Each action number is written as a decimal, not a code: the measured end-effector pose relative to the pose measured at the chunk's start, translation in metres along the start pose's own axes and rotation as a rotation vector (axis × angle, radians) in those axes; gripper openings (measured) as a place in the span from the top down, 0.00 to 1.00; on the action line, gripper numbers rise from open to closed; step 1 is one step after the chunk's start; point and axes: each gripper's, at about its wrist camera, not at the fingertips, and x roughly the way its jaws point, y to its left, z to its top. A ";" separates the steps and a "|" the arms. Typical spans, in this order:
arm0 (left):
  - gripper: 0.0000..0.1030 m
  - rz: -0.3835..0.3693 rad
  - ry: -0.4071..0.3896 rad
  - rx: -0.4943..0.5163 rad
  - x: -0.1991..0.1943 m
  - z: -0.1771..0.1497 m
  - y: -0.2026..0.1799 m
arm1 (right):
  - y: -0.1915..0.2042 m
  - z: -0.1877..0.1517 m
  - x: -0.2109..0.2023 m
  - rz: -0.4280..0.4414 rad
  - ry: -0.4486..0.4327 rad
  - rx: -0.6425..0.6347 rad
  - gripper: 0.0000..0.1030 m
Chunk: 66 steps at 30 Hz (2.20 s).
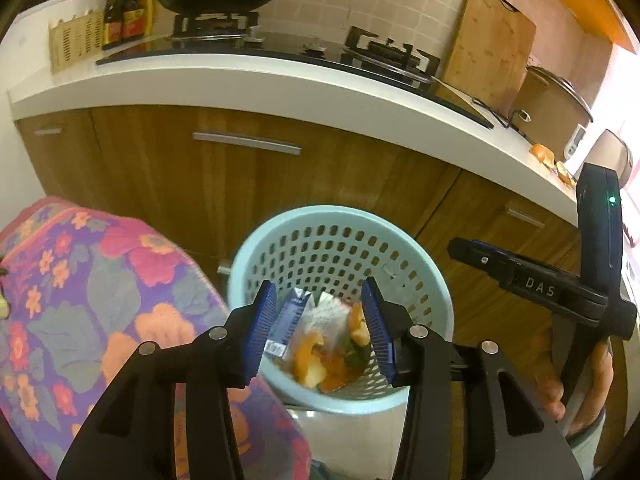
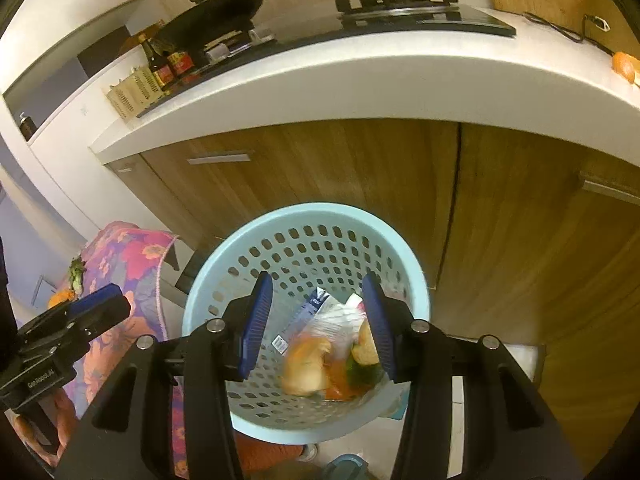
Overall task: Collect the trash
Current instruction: 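Open the left tool dropping its peel while the right tool drops its peel, then move both open tools back over the table toward the orange and bok choy, then grasp the large orange peel with the left tool while the right tool grasps the bok choy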
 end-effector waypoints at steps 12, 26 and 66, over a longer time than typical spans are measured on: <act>0.42 0.050 -0.115 -0.060 -0.066 -0.007 0.041 | 0.069 -0.004 -0.007 0.075 -0.019 -0.135 0.53; 0.27 0.190 -0.297 -0.179 -0.185 -0.037 0.134 | 0.193 -0.013 -0.005 0.208 -0.013 -0.344 0.49; 0.24 0.389 -0.127 -0.337 -0.135 -0.087 0.317 | 0.445 -0.056 0.178 0.356 0.206 -0.816 0.49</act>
